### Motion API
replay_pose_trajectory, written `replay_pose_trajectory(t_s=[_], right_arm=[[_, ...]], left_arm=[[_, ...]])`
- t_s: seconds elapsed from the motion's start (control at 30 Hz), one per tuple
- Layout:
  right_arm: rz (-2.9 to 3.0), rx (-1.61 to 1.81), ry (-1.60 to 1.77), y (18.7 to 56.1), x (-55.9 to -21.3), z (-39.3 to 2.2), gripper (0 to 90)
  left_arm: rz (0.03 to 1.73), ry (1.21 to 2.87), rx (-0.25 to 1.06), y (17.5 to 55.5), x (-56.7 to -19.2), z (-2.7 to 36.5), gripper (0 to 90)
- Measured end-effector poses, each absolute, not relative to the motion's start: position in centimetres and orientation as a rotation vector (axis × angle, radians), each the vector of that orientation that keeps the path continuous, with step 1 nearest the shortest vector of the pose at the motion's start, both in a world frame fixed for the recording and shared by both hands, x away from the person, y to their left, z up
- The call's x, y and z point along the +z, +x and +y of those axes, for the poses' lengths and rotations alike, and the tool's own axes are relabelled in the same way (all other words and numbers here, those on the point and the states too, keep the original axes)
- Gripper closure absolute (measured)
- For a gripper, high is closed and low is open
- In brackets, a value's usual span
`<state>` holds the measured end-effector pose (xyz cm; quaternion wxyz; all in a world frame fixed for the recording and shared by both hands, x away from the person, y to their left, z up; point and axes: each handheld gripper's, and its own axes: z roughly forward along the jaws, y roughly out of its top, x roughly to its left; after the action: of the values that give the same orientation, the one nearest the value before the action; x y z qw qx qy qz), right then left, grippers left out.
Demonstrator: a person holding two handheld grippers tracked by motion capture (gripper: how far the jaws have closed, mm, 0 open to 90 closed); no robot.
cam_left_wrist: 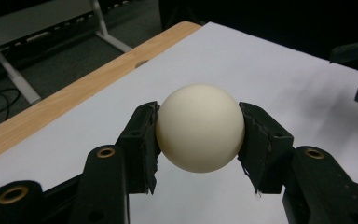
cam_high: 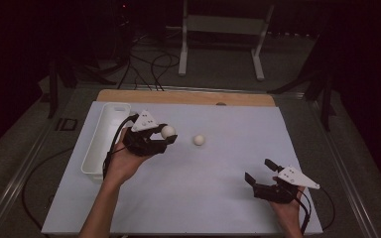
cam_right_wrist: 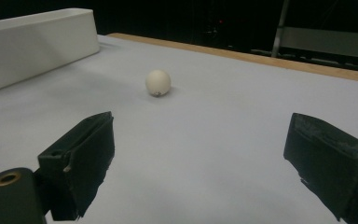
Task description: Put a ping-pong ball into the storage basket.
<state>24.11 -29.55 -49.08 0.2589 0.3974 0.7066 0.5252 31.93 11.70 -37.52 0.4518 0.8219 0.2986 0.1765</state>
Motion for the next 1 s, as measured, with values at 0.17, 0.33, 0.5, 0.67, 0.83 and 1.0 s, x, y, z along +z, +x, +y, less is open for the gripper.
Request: replay_pose_trajectory(t_s=[0.17, 0.33, 0.5, 0.67, 0.83, 1.0], right_arm=[[1.916, 1.423, 1.076, 24.1, -49.1, -29.5, 8.4], [1.916, 1.422, 1.076, 24.0, -49.1, -29.5, 8.4], [1.916, 1.424, 1.076, 24.0, -49.1, -29.4, 8.4], [1.908, 1.431, 1.079, 24.0, -49.1, -29.4, 8.4], [1.908, 1.435, 1.075, 23.9, -49.1, -29.4, 8.4], [1.908, 1.432, 1.072, 23.9, -49.1, -29.4, 8.4]], left_arm=[[0.760, 2.031, 0.444, 32.1, -37.7, 12.3, 51.1], [0.769, 2.032, 0.455, 32.0, -37.7, 12.9, 51.1], [0.780, 2.029, 0.463, 31.9, -37.6, 13.4, 51.1], [0.787, 2.031, 0.471, 31.9, -37.5, 13.7, 51.1], [0.795, 2.039, 0.481, 31.9, -37.5, 14.0, 51.1], [0.806, 2.052, 0.486, 32.1, -37.5, 14.2, 51.1]])
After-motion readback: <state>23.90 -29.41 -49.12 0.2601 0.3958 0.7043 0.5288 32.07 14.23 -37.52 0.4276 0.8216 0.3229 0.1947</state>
